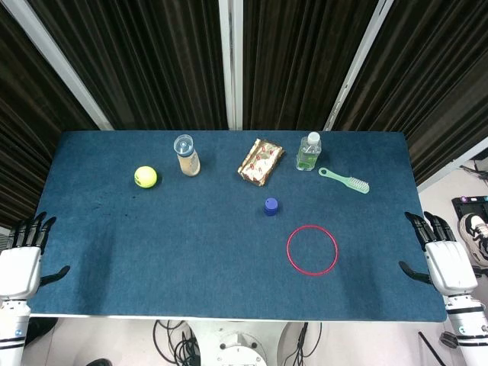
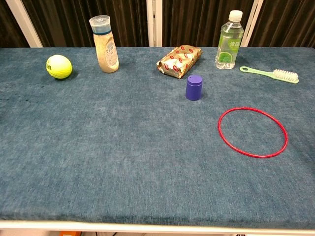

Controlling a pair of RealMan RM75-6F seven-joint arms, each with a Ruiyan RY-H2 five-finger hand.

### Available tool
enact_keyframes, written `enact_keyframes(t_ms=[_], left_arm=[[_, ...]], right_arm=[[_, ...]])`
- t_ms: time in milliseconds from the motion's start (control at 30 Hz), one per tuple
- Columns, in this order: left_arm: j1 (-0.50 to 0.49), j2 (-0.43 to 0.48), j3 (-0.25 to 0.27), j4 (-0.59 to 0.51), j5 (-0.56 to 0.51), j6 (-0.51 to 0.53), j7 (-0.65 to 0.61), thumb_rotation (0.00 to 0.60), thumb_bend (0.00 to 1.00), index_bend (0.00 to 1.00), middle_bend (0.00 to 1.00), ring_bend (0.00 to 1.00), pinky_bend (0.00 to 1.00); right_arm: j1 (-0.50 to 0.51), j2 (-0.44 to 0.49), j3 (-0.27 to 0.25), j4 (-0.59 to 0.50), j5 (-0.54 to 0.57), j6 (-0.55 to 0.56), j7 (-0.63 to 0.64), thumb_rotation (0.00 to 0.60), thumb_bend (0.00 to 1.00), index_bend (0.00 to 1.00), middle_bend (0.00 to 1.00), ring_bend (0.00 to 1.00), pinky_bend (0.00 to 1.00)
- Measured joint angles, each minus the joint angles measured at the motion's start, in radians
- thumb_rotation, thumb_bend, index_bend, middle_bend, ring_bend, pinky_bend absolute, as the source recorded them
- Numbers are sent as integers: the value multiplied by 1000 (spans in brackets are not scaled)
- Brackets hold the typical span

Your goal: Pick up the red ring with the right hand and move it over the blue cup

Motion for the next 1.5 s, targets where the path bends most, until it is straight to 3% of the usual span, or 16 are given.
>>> enact_keyframes(t_ms=[400,567,733,1067,1500], left_arm=[[-7,1,2,0,4,-14,-4,600,55,100,0,0,0],[-12,-2,2,1,9,-21,-7,600,55,100,0,0,0],[-17,-2,6,0,15,-30,-10,600,55,100,0,0,0],[-16,-4,14,7,2,-51,-24,600,56,100,0,0,0],[-20,-14,16,25,-4,-65,-39,600,56,100,0,0,0]], right_arm=[[-13,-17,-3,-2,-49,23,-17,600,137,70,140,15,90],[17,-36,-27,6,-117,-26,-21,600,167,302,148,8,86],[91,-93,-43,36,-184,-136,-65,600,209,414,109,0,4],[183,-244,-66,182,-228,-267,-120,600,245,435,72,0,0],[211,-343,-84,298,-218,-290,-87,600,282,487,82,0,0]])
